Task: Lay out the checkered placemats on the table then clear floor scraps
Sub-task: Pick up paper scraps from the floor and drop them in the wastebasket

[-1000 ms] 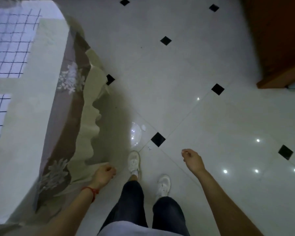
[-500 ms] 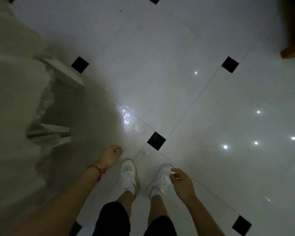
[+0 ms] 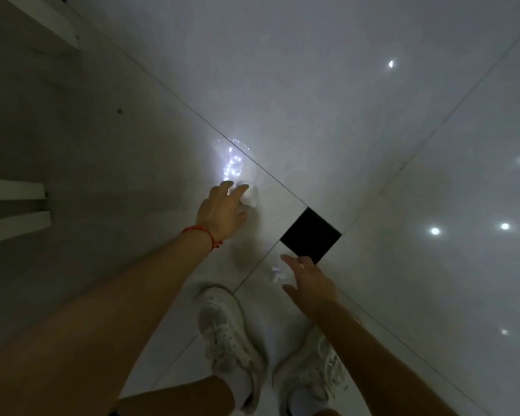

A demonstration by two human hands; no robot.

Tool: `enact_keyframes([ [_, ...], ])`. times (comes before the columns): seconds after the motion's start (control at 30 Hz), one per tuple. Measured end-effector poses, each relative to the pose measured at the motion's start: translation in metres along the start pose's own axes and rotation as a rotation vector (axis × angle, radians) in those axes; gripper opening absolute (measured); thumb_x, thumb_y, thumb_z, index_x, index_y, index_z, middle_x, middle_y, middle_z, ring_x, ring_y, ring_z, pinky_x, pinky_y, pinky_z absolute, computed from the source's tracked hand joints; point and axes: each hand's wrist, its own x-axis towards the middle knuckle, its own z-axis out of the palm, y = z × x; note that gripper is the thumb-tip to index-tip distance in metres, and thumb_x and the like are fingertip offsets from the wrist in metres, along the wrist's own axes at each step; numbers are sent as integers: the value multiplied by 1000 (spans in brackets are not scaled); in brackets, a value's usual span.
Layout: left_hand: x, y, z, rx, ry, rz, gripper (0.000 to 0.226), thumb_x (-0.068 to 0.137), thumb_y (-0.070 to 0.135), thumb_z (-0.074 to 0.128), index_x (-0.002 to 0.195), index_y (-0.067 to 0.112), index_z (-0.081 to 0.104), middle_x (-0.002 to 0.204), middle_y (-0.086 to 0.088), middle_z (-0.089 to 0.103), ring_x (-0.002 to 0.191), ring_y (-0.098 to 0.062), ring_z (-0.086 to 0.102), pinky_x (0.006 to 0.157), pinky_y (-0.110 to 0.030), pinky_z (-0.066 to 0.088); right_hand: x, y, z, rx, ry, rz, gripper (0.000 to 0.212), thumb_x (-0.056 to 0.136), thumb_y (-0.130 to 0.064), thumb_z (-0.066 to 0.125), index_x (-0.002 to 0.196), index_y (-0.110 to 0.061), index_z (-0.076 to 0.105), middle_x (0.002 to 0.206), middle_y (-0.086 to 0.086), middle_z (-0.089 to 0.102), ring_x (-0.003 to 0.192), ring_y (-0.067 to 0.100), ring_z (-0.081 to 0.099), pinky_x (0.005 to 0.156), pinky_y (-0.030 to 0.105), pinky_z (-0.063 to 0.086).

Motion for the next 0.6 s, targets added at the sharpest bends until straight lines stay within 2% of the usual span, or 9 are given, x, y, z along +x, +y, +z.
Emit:
enact_keyframes([
  [0.1,29,-13,25,27,110,63,59,80,22,61,135,27,39,142,-7,32,121,-34,38,90,-45,47,27,2,30,-200,7,-112,54,85,-21,58,132,-27,33,135,6,37,113,28,52,87,40,50],
  [0.23,52,-10,44,67,233,150,38,80,15,61,117,20,55,129,-8,42,114,-29,40,84,-42,49,44,10,57,-376,85,-164,44,57,-24,83,93,-21,60,94,5,60,63,18,63,44,28,52],
  [0.27,53,-8,45,2,225,147,30,82,14,60,111,16,57,123,-9,46,110,-28,44,87,-42,48,46,12,59,-348,83,-155,38,62,-24,81,94,-19,60,96,6,61,64,19,64,46,29,53],
  [0.33,52,-5,48,-68,222,132,16,83,16,57,97,10,57,106,-12,53,98,-27,52,92,-42,47,47,15,56,-171,86,-111,21,86,-23,59,104,-11,57,112,9,56,85,27,64,67,37,55],
  [0.37,49,-3,48,-112,205,79,13,83,14,56,95,11,59,103,-14,55,96,-27,54,92,-36,46,46,14,51,-79,101,-89,21,92,-23,50,105,-8,57,114,10,54,91,29,62,73,38,51],
  [0.43,38,2,51,-284,219,-49,23,84,4,55,104,6,65,108,-19,60,101,-30,57,81,-16,35,45,15,37,33,190,-46,21,94,-22,46,98,-5,58,110,14,55,89,30,60,71,32,44],
  [0.47,27,6,49,-399,267,-126,25,83,1,57,105,4,66,109,-21,62,102,-31,58,76,-11,32,42,13,26,90,229,-27,21,93,-20,47,95,-4,59,108,15,55,85,30,59,70,29,40],
  [0.53,1,19,42,-647,317,-266,23,80,1,62,102,2,69,107,-19,68,100,-28,62,74,-10,37,30,10,3,223,286,2,21,93,-18,48,93,-2,60,103,16,56,79,25,54,68,27,37],
  [0.6,-28,34,33,-787,349,-319,23,76,0,67,99,0,70,105,-17,69,95,-25,63,79,-17,49,11,6,-21,314,342,-14,25,93,-21,47,91,-1,62,99,16,59,79,25,56,68,30,43],
])
